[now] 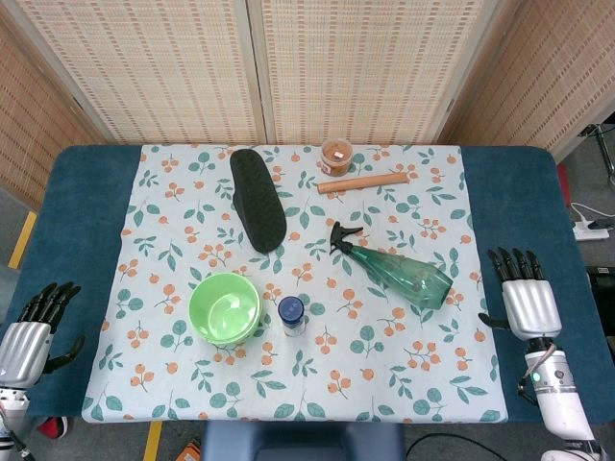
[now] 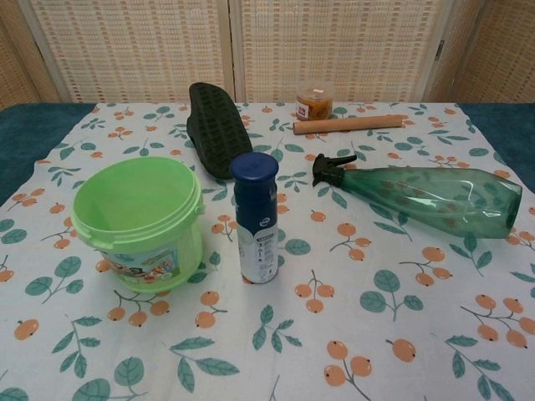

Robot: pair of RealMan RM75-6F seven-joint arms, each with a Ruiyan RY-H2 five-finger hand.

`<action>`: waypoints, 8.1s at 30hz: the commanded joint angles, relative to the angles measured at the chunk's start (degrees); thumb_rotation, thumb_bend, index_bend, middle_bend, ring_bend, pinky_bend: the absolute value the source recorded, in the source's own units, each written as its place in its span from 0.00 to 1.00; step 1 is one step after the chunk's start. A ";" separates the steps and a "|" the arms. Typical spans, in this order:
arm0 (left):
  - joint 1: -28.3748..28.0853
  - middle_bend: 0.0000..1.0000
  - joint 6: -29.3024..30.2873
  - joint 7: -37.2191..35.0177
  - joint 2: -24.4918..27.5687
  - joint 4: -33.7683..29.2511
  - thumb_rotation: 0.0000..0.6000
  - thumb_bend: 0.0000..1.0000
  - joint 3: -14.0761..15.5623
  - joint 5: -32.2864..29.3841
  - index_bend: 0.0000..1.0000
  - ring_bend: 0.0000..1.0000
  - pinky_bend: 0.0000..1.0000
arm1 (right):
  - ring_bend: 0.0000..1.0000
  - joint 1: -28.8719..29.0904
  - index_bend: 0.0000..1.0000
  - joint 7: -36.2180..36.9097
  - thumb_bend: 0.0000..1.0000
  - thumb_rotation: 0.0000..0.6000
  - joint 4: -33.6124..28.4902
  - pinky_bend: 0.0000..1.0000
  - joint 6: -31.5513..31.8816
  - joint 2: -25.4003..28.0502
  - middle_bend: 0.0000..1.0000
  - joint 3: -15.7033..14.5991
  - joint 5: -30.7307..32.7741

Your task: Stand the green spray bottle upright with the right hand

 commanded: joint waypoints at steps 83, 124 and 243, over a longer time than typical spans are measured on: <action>0.06 0.07 -0.45 -3.47 0.62 0.17 1.00 0.33 0.85 0.35 0.10 0.00 0.12 | 0.00 14.42 0.00 7.52 0.00 1.00 41.32 0.00 -10.22 -23.89 0.00 5.13 -2.51; 0.07 0.07 -0.95 -6.92 1.80 0.25 1.00 0.33 1.12 0.50 0.12 0.00 0.12 | 0.05 29.02 0.37 -16.37 0.00 1.00 25.02 0.06 -14.82 -28.02 0.29 7.32 0.09; -0.60 0.07 -2.22 -10.24 2.04 0.79 1.00 0.33 2.29 1.47 0.10 0.00 0.14 | 0.37 28.01 0.87 -3.60 0.16 1.00 27.72 0.08 5.56 -34.70 0.67 12.45 -5.83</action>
